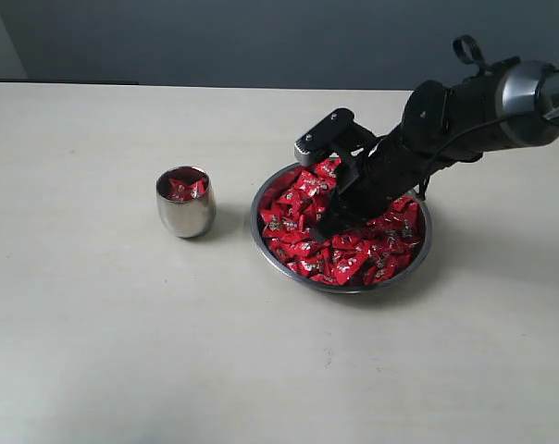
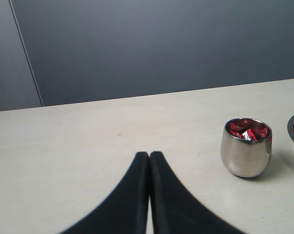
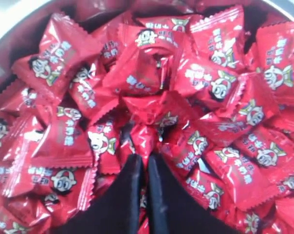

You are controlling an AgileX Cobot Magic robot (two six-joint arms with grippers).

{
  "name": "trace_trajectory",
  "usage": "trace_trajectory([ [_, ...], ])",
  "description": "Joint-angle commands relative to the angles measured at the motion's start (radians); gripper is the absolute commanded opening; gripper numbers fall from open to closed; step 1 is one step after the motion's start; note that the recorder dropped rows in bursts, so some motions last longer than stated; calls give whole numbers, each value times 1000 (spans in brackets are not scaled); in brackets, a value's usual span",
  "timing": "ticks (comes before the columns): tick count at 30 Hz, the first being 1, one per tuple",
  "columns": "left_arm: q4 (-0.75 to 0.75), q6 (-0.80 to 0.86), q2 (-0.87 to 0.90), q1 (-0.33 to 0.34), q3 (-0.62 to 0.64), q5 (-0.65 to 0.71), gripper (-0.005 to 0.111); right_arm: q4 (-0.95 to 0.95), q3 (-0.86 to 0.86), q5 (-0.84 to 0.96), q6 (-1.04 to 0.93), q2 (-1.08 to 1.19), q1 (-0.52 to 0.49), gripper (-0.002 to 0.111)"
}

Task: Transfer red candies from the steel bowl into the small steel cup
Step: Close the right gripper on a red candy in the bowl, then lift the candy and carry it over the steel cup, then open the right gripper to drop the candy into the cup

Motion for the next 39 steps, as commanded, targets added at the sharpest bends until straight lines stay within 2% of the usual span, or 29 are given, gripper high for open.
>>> trace_trajectory([
  [1,1,-1,-4,-3,4,-5,0,-6,0,23,15,-79,-5,0],
  [10,1,-1,-4,-3,4,-7,0,59,0,88,50,-233,0,0],
  [15,1,-1,-4,-3,4,-7,0,85,-42,106,50,-229,74,0],
  [22,1,-1,-4,-3,4,-7,0,93,-297,188,50,-85,182,0],
  [30,1,-1,-4,-3,4,-5,0,89,-550,268,71,116,219,0],
  [39,1,-1,-4,-3,4,-5,0,87,-639,302,76,247,221,0],
])
